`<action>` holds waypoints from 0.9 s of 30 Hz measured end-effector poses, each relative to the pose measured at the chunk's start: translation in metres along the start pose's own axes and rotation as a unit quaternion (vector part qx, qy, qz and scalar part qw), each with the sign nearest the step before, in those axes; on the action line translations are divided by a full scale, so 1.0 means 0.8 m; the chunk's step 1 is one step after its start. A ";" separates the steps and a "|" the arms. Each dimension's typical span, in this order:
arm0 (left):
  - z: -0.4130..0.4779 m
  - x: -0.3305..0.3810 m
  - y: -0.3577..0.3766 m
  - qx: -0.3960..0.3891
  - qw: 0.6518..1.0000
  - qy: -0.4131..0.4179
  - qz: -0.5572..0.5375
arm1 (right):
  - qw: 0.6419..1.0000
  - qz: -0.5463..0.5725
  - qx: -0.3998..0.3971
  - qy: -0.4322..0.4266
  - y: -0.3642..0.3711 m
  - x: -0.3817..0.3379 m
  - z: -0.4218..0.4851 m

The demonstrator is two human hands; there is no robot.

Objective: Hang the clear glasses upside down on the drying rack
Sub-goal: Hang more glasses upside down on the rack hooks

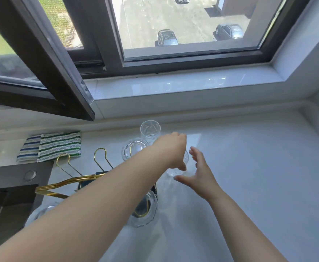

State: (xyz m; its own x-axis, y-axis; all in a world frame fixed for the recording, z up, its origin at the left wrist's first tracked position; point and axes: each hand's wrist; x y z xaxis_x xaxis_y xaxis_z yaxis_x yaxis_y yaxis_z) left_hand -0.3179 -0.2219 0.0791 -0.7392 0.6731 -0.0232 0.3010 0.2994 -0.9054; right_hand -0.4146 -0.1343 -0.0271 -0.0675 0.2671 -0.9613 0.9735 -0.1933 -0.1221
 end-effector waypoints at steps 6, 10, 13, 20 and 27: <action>0.037 0.001 0.020 -0.100 0.993 -0.006 0.061 | 0.999 0.035 0.012 0.016 0.020 0.022 0.023; 0.045 0.008 0.023 -0.125 0.989 -0.005 0.078 | 0.998 0.056 0.039 0.000 0.024 0.030 0.029; 0.045 0.014 0.017 -0.125 0.988 -0.017 0.090 | 0.997 0.067 0.045 -0.003 0.021 0.025 0.027; -0.020 0.002 -0.047 0.026 0.994 -0.011 -0.104 | 0.982 0.179 0.042 -0.045 -0.031 -0.042 -0.028; -0.138 -0.038 -0.058 0.132 0.864 0.057 -0.482 | 0.881 0.453 -0.135 -0.019 -0.026 -0.135 -0.082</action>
State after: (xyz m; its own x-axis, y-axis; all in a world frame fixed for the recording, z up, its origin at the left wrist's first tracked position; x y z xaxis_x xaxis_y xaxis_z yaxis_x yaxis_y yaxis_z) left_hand -0.2432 -0.1817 0.1682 -0.5011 0.2637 0.8243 -0.5803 0.6042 -0.5461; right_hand -0.4135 -0.0970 0.0953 0.7623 0.0850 -0.6417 0.6471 -0.0773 0.7585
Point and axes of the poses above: each hand's wrist, its own z-axis towards the middle knuckle, its own y-axis out of the palm, x = y × z, and after that the axes turned 14 degrees about z, right-handed
